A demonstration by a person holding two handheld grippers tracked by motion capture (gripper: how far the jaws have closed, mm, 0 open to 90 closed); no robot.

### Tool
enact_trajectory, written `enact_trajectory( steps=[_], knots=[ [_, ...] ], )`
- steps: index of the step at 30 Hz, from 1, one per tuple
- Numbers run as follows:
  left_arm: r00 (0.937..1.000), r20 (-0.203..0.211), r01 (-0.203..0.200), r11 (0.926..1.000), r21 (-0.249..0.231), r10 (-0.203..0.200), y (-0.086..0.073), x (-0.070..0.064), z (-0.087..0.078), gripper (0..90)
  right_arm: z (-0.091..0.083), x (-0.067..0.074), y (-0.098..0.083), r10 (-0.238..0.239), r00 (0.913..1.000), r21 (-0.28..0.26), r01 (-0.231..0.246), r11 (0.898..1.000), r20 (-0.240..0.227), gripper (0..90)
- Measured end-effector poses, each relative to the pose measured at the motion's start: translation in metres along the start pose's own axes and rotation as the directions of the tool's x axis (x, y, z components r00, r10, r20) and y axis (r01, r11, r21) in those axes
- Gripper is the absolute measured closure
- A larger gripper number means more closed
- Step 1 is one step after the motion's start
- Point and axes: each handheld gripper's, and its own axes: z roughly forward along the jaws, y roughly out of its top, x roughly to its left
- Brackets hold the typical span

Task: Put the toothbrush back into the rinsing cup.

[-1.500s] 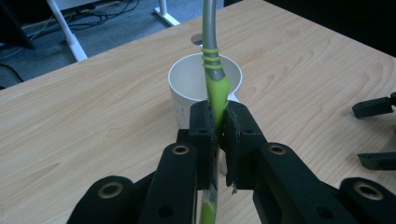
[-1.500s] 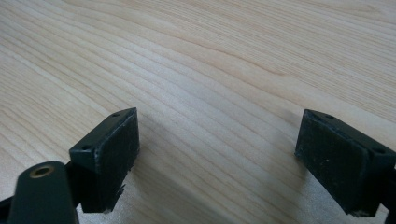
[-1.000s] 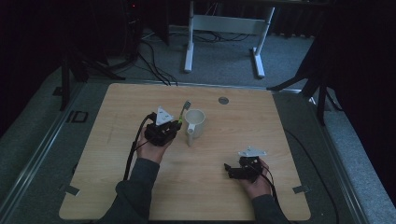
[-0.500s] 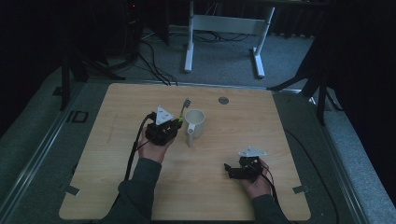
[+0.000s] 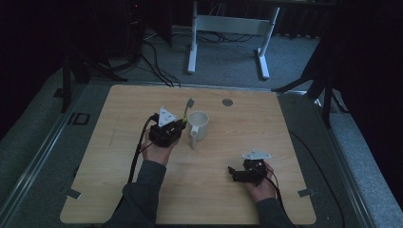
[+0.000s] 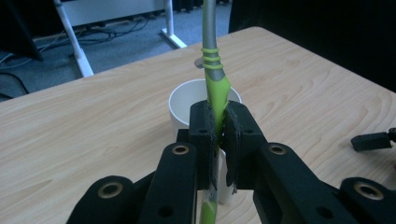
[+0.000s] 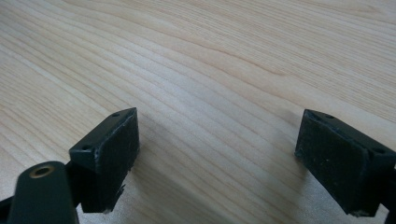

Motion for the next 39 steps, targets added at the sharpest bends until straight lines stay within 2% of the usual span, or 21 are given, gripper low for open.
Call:
enact_trajectory(
  steps=[6,12,39],
  knots=[
    [1.0000,-0.003,0.002,0.9997,-0.026,-0.002,0.0015,-0.0013,-0.0016,82.3,0.0001,0.0000,0.0001,0.000,1.0000,0.000,0.000,1.000,0.000,13.3],
    [0.9999,0.011,-0.007,0.9986,-0.053,0.008,0.0023,-0.0028,-0.0040,82.2,0.0001,0.0000,0.0001,-0.001,1.0000,0.000,0.001,1.000,-0.001,13.2],
    [0.9980,0.062,0.015,0.9925,-0.121,-0.008,0.0075,-0.0053,-0.0033,82.2,0.0001,0.0000,0.0000,-0.001,1.0000,0.000,0.001,1.000,0.000,13.2]
  ],
)
